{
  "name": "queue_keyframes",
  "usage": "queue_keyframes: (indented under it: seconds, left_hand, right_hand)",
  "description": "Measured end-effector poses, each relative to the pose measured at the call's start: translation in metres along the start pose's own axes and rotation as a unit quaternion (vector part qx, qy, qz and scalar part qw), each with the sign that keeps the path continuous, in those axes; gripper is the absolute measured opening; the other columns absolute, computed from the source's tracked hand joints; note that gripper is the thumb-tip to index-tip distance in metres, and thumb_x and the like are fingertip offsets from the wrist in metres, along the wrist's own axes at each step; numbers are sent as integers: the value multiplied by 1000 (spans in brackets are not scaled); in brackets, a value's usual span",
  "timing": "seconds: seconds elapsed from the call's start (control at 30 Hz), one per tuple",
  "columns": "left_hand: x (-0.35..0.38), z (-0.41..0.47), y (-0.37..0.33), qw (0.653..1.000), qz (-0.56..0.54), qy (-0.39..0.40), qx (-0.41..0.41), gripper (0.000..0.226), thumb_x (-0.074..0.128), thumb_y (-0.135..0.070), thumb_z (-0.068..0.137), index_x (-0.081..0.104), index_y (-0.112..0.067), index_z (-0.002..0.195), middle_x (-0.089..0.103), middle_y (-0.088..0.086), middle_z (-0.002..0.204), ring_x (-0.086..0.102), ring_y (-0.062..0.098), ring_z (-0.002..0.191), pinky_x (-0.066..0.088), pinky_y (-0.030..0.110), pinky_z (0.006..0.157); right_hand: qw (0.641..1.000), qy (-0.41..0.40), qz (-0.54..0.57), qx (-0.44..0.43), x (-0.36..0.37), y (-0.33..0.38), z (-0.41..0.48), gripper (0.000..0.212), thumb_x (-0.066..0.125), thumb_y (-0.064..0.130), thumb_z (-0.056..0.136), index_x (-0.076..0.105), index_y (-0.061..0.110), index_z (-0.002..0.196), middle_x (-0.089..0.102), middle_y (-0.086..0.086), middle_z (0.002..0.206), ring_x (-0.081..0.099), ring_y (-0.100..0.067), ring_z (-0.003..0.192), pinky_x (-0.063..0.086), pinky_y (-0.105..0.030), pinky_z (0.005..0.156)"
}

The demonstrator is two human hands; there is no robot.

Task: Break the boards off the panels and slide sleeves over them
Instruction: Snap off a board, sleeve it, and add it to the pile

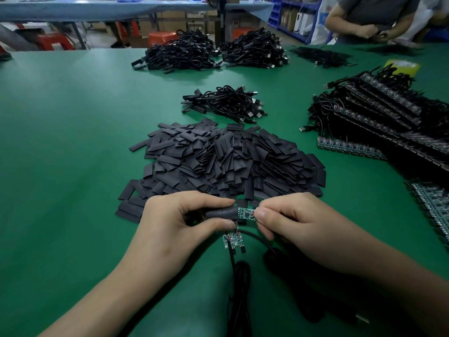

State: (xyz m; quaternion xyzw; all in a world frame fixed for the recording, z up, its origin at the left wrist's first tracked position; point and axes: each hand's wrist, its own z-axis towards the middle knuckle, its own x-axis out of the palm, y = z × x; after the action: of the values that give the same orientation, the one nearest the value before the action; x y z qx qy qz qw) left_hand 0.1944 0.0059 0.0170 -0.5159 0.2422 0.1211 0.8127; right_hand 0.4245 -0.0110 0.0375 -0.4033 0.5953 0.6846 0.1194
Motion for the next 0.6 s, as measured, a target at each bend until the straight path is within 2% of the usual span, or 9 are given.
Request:
queue_keyframes:
  seconds: [0.17,0.33,0.5,0.6]
  left_hand:
    - [1,1,-5,995,53,5,86,27,83,-34,74,80,-27,99,74,-16,87,70,2,84,52,18,78]
    - [0,-1,-7,992,60,4,113,27,80,-32,77,80,-22,103,73,-13,89,68,2,85,49,14,79]
    - [5,-2,-10,993,36,27,112,25,80,-31,78,80,-23,102,73,-16,90,69,-1,87,48,12,80]
    - [5,-2,-9,995,18,21,94,22,79,-32,79,80,-26,100,73,-16,89,70,2,87,50,15,79]
  right_hand:
    - [997,29,62,24,-1,-5,3,44,44,54,100,61,27,70,41,5,55,36,-8,50,30,-24,50]
    - [982,56,177,29,1,-5,4,42,46,49,98,60,26,65,39,12,55,36,-5,51,31,-18,51]
    - [995,42,90,6,5,-2,1,44,42,57,97,64,27,72,40,6,55,37,-11,51,31,-33,52]
    - [995,31,90,-2,6,-1,1,40,44,59,95,69,30,83,41,3,59,37,-13,54,31,-37,55]
